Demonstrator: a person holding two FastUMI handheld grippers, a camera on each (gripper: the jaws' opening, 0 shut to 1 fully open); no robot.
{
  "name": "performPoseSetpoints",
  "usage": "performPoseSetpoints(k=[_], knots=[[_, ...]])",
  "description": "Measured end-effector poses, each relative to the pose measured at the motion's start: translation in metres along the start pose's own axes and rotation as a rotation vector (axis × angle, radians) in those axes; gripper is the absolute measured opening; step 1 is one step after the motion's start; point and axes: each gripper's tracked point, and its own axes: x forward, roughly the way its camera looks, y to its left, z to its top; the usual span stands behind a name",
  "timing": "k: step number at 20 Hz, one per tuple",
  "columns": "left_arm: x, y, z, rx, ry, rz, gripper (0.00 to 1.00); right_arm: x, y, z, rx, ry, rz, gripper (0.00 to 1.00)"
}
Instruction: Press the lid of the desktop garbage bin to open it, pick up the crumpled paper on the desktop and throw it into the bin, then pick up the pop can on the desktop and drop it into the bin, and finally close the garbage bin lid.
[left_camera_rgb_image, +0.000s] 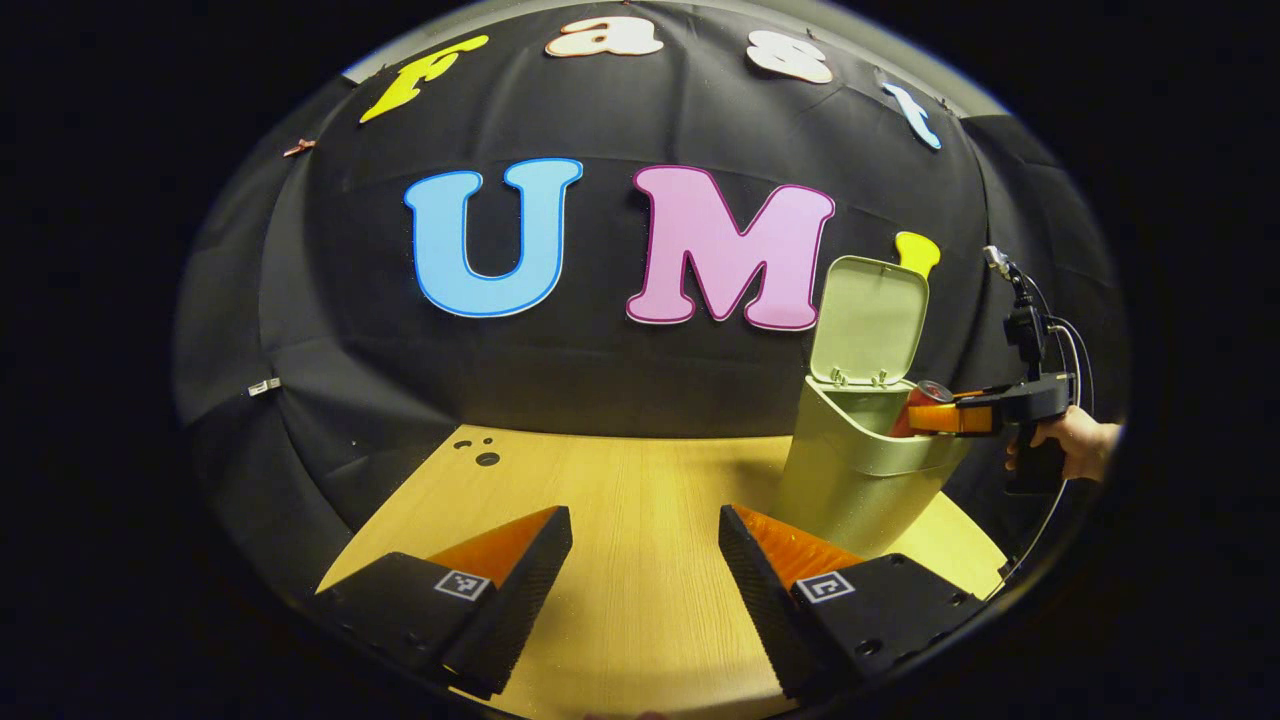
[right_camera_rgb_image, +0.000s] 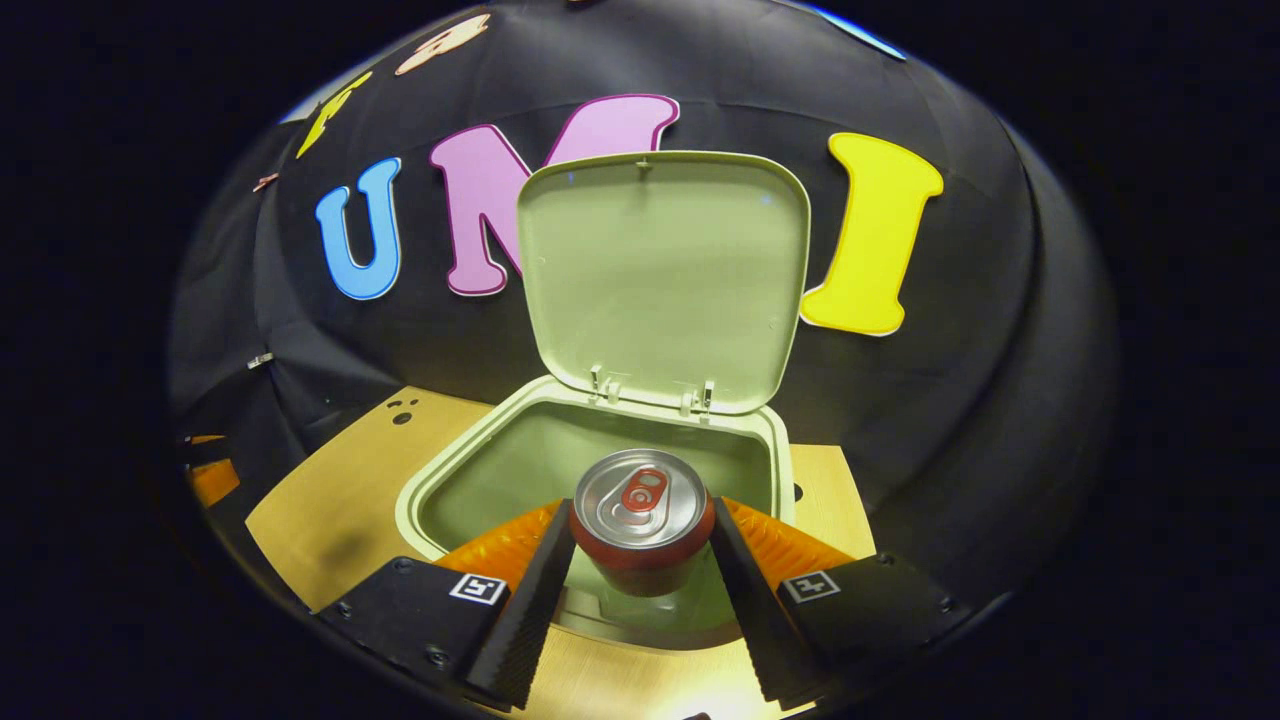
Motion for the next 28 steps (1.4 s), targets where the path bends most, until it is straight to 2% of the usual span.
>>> performPoseSetpoints(k=[6, 12, 15, 19, 28], knots=[[-0.003, 0.001, -0.003, -0.001, 0.001, -0.004, 0.95, -0.003, 0.0, 0.001, -0.001, 0.0, -0.006, 0.83], [-0.007, 0.002, -0.003, 0.002, -0.004, -0.015, 0.95, -0.023, 0.007, 0.039, 0.047, -0.1, 0.003, 0.84], [-0.009, 0.0, -0.003, -0.003, -0.009, -0.024, 0.95, -0.035, 0.005, 0.069, 0.013, -0.161, -0.022, 0.89], [-0.01, -0.003, -0.003, -0.011, -0.015, -0.038, 0.95, -0.051, 0.012, 0.125, -0.031, -0.28, -0.029, 0.89], [-0.021, 0.0, -0.004, -0.029, -0.023, -0.035, 0.95, -0.05, 0.015, 0.222, -0.038, -0.456, -0.046, 0.89]])
